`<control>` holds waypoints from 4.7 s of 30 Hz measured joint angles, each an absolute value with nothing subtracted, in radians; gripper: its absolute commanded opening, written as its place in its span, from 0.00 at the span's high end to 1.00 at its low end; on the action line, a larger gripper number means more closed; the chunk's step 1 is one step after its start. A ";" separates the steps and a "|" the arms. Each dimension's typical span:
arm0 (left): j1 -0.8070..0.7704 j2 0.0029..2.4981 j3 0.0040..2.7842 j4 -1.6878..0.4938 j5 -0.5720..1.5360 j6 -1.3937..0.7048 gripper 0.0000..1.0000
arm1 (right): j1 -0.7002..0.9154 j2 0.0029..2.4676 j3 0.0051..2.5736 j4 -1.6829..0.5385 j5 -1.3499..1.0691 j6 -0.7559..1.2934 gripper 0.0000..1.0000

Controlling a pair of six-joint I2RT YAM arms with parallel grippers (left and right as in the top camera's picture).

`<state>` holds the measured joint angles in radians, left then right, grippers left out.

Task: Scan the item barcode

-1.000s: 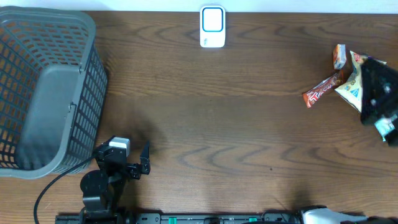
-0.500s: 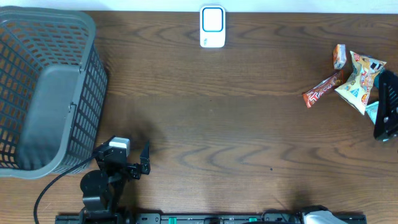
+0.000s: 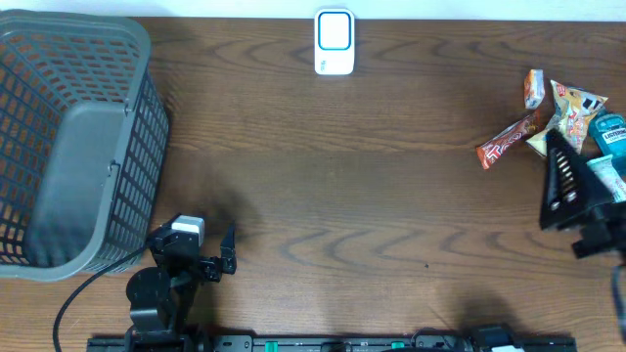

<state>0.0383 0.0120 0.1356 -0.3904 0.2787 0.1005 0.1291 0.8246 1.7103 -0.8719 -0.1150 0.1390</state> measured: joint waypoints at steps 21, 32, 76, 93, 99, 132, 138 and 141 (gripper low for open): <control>0.038 0.012 0.136 -0.390 0.278 0.101 0.02 | 0.088 0.131 0.532 0.010 -0.189 0.127 0.01; 0.038 0.012 0.136 -0.391 0.278 0.101 0.02 | 0.059 0.016 0.241 0.229 -0.189 0.124 0.01; 0.038 0.012 0.135 -0.391 0.278 0.101 0.02 | 0.025 0.012 0.007 -0.066 -0.071 -0.013 0.01; 0.033 0.012 0.136 -0.387 0.281 0.101 0.02 | 0.025 0.012 0.007 -0.066 -0.070 -0.013 0.01; -0.002 0.011 0.120 -0.265 0.289 0.101 0.02 | 0.025 0.012 0.007 -0.066 -0.070 -0.013 0.01; -0.030 0.010 0.036 -0.051 0.150 0.082 0.02 | 0.025 0.012 0.007 -0.067 -0.070 -0.013 0.01; -0.030 0.010 0.036 -0.051 0.150 0.082 0.02 | 0.025 0.012 0.007 -0.067 -0.070 -0.013 0.01; -0.030 0.010 0.036 -0.051 0.150 0.082 0.02 | 0.025 0.012 0.007 -0.067 -0.069 -0.013 0.01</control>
<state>-0.0303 0.0105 0.0360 -0.0505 0.1497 0.0818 0.0254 0.0120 0.0067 -0.0666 -0.0692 -0.0128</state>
